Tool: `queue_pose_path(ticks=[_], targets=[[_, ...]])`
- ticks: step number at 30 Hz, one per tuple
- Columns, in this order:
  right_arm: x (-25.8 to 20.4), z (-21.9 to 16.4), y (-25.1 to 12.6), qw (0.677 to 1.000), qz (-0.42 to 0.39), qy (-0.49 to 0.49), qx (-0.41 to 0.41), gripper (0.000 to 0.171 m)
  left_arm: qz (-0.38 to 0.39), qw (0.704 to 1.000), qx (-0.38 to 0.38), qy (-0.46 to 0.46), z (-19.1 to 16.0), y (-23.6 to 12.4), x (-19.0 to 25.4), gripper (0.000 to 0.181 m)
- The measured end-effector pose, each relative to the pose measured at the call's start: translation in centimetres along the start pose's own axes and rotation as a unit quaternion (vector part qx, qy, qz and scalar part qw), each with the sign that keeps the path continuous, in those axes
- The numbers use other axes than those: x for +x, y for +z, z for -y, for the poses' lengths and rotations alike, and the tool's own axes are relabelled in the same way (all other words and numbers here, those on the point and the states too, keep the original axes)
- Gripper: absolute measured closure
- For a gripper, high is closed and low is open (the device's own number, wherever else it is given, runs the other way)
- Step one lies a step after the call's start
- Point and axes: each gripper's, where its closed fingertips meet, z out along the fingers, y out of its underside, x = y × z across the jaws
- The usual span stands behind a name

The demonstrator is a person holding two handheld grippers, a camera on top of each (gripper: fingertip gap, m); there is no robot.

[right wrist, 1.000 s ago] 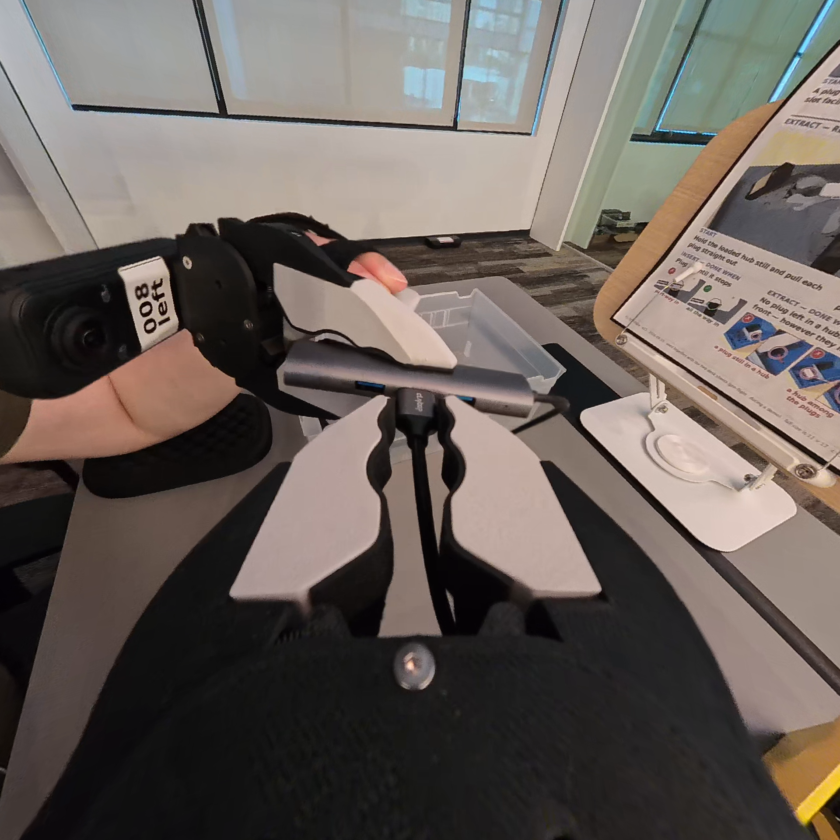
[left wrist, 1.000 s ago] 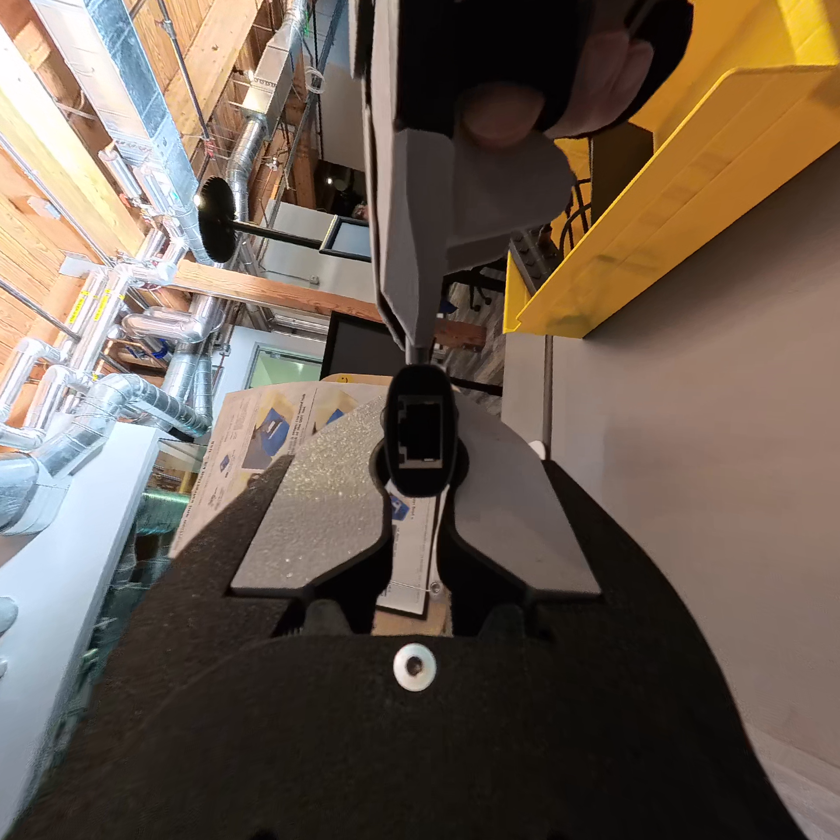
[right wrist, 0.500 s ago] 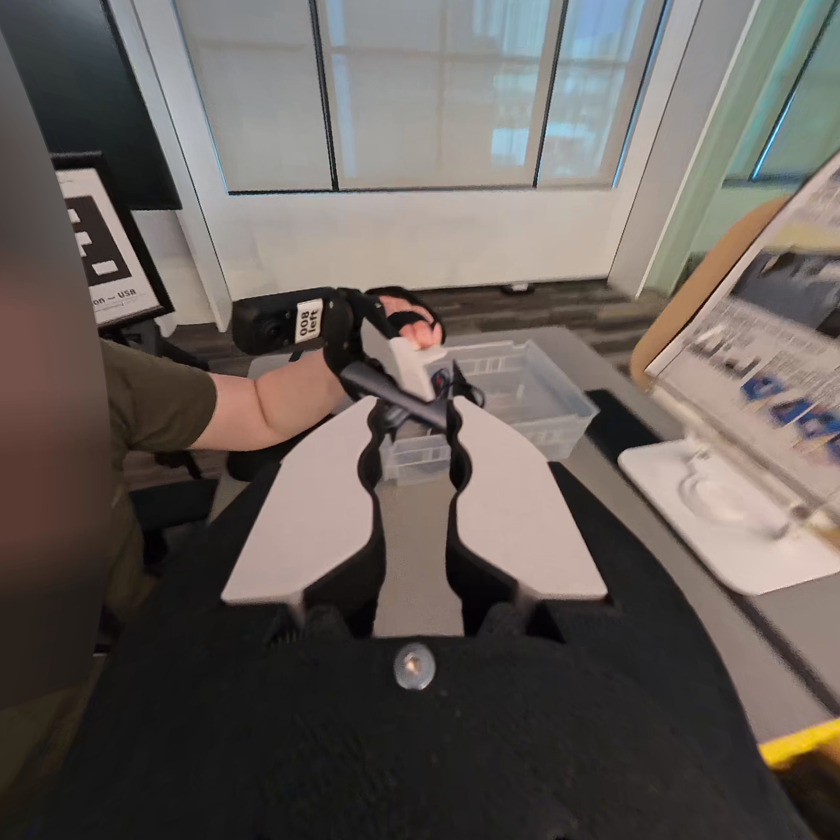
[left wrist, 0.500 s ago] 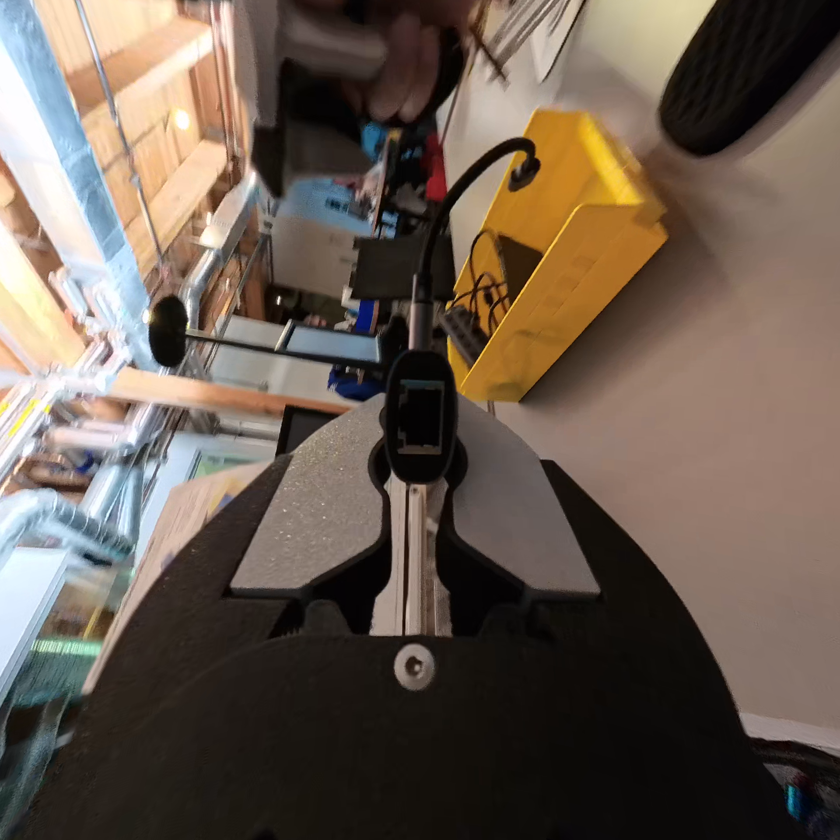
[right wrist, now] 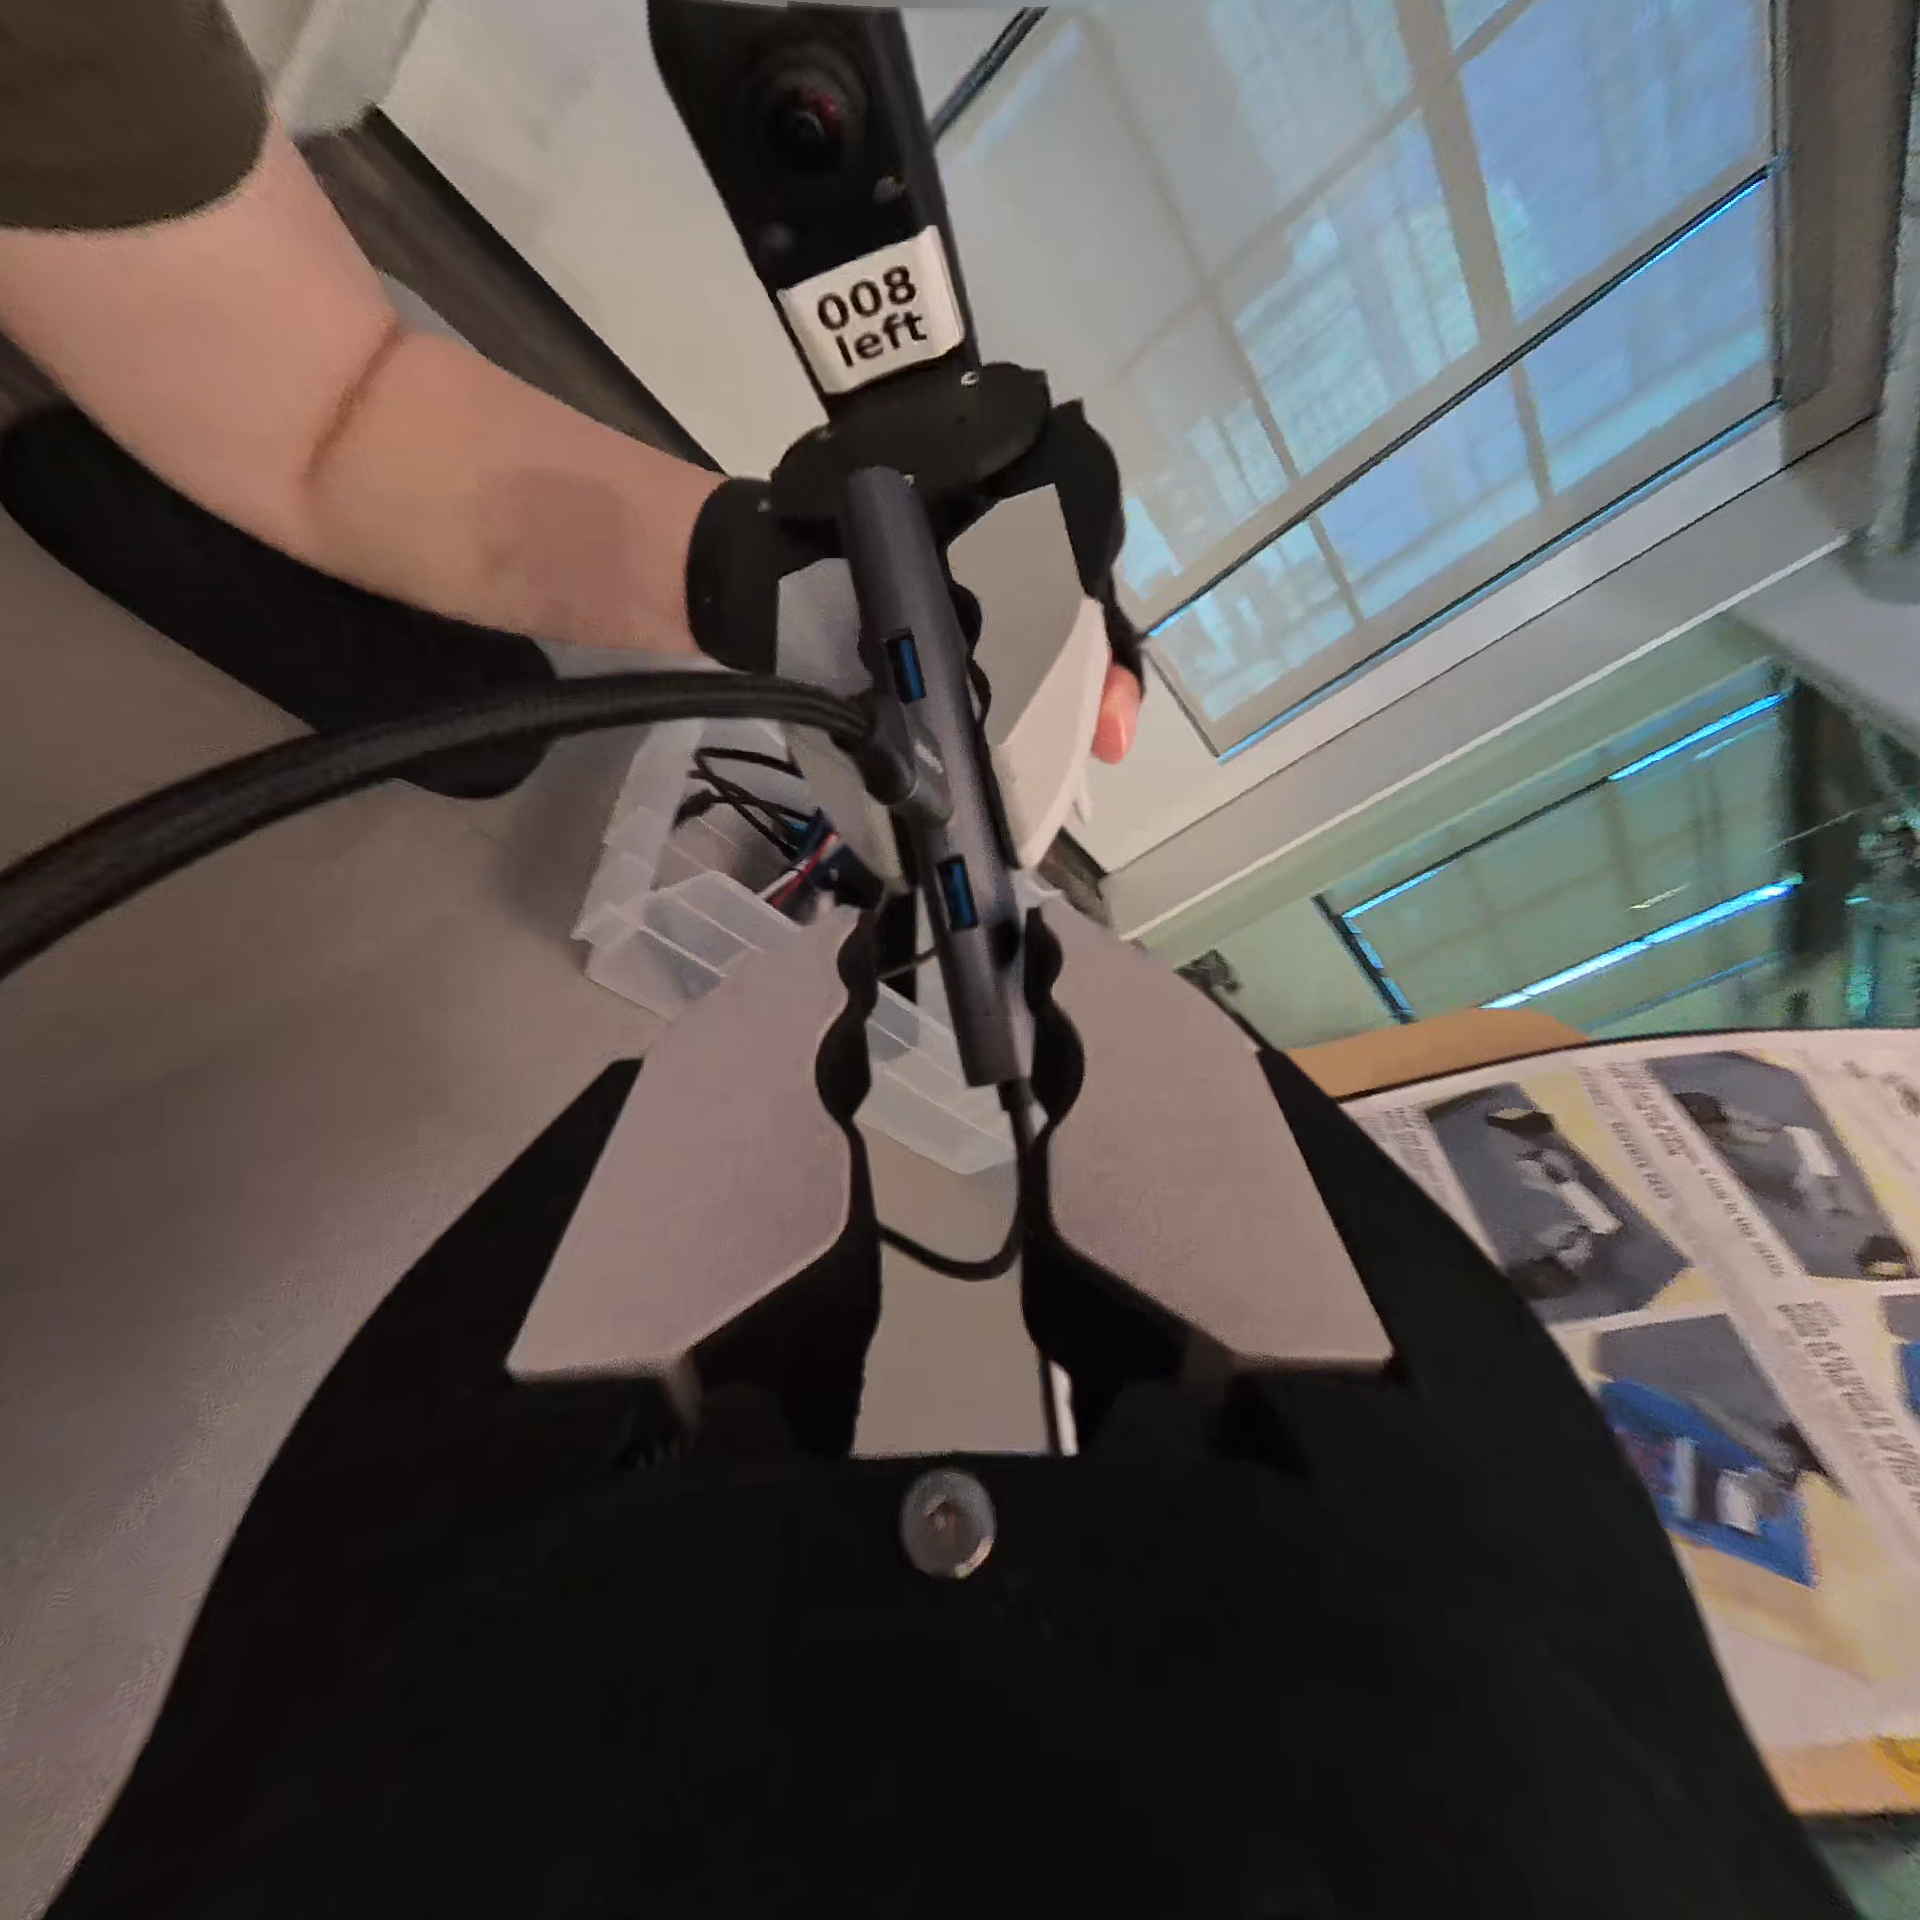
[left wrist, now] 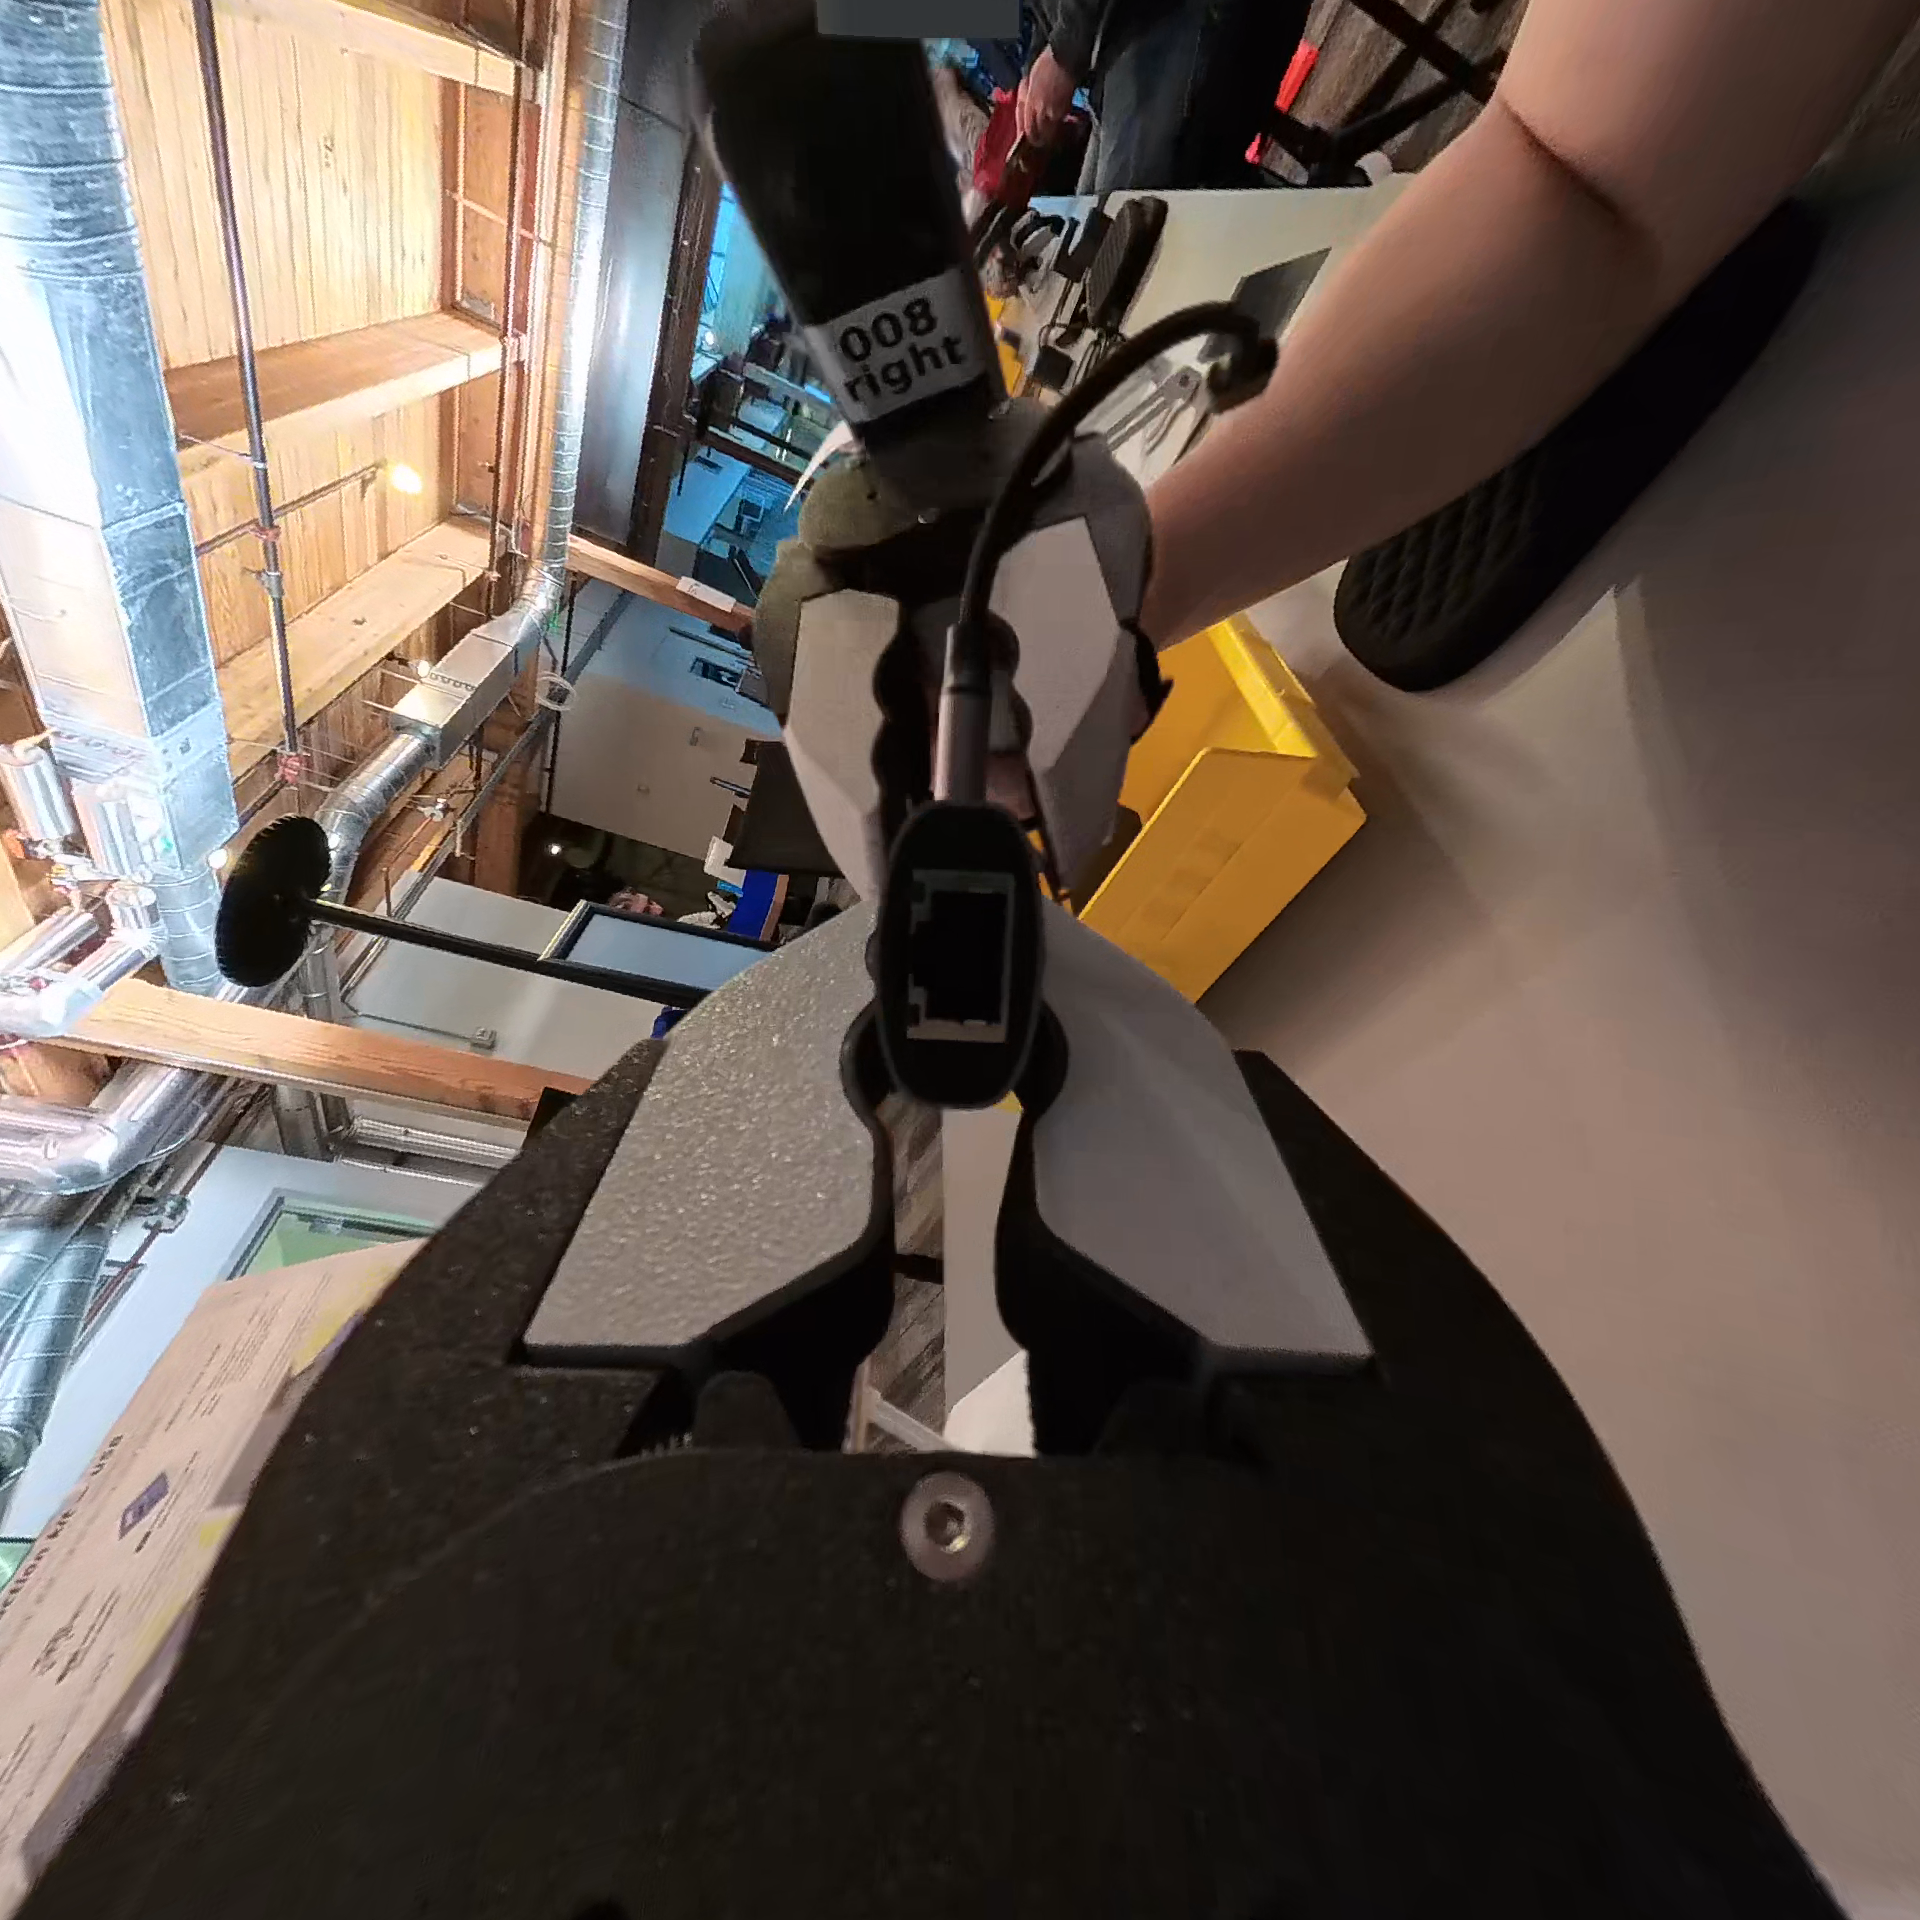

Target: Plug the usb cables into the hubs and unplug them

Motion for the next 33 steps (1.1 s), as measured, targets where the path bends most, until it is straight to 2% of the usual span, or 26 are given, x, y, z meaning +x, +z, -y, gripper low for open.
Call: queue_pose_path(ticks=[4, 6, 11, 12, 13, 14, 15, 17, 19, 22, 26, 28, 29, 31, 33], targets=[[-0.1, -0.6, 0.4, 0.998, -0.019, -0.046, -0.03, 0.146, -0.011, 1.0, 0.017, -0.018, 0.4, 0.4, 0.5, 0.164], [0.0, -0.8, 0.4, 0.999, -0.015, -0.033, -0.031, 0.153, -0.015, 0.999, 0.022, -0.027, 0.4, 0.6, 0.6, 0.164], [1.3, -2.2, -0.1, 0.997, -0.014, 0.039, -0.063, 0.154, 0.001, 0.995, -0.005, -0.102, -1.1, 0.8, -0.5, 0.16], [2.4, -2.8, -0.7, 0.995, -0.031, 0.05, -0.075, 0.154, 0.023, 0.993, -0.024, -0.112, -1.9, 0.5, -1.4, 0.159], [3.9, -3.5, -1.7, 0.992, -0.054, 0.063, -0.092, 0.154, 0.054, 0.989, -0.051, -0.125, -3.1, 0.0, -2.6, 0.165], [5.9, -4.4, -3.1, 0.987, -0.094, 0.077, -0.108, 0.154, 0.078, 0.984, -0.079, -0.141, -4.4, -0.6, -3.6, 0.181], [8.0, -5.5, -4.9, 0.978, -0.136, 0.1, -0.124, 0.154, 0.08, 0.979, -0.097, -0.161, -5.2, -1.1, -4.0, 0.181], [12.0, -8.6, -9.3, 0.944, -0.222, 0.181, -0.16, 0.154, 0.072, 0.973, -0.104, -0.195, -5.8, -1.6, -4.1, 0.181], [14.6, -13.3, -14.3, 0.889, -0.306, 0.256, -0.227, 0.154, 0.076, 0.968, -0.107, -0.212, -5.8, -1.6, -4.4, 0.181], [14.7, -20.1, -20.0, 0.806, -0.357, 0.345, -0.323, 0.155, 0.063, 0.967, -0.123, -0.214, -6.0, -1.3, -3.9, 0.181], [9.3, -27.5, -23.3, 0.673, -0.297, 0.517, -0.436, 0.154, 0.046, 0.964, -0.146, -0.218, -6.4, -0.9, -3.2, 0.181], [6.7, -29.4, -23.4, 0.636, -0.249, 0.57, -0.457, 0.154, 0.04, 0.961, -0.152, -0.226, -6.6, -0.8, -3.0, 0.181], [6.1, -29.7, -23.2, 0.635, -0.227, 0.583, -0.454, 0.154, 0.034, 0.961, -0.155, -0.228, -6.6, -0.8, -2.8, 0.181], [6.1, -29.0, -22.3, 0.654, -0.159, 0.607, -0.423, 0.154, 0.029, 0.961, -0.162, -0.224, -6.9, -0.7, -2.6, 0.181], [5.7, -27.7, -21.1, 0.682, -0.023, 0.606, -0.409, 0.154, 0.021, 0.959, -0.168, -0.227, -7.2, -0.6, -2.2, 0.181]])
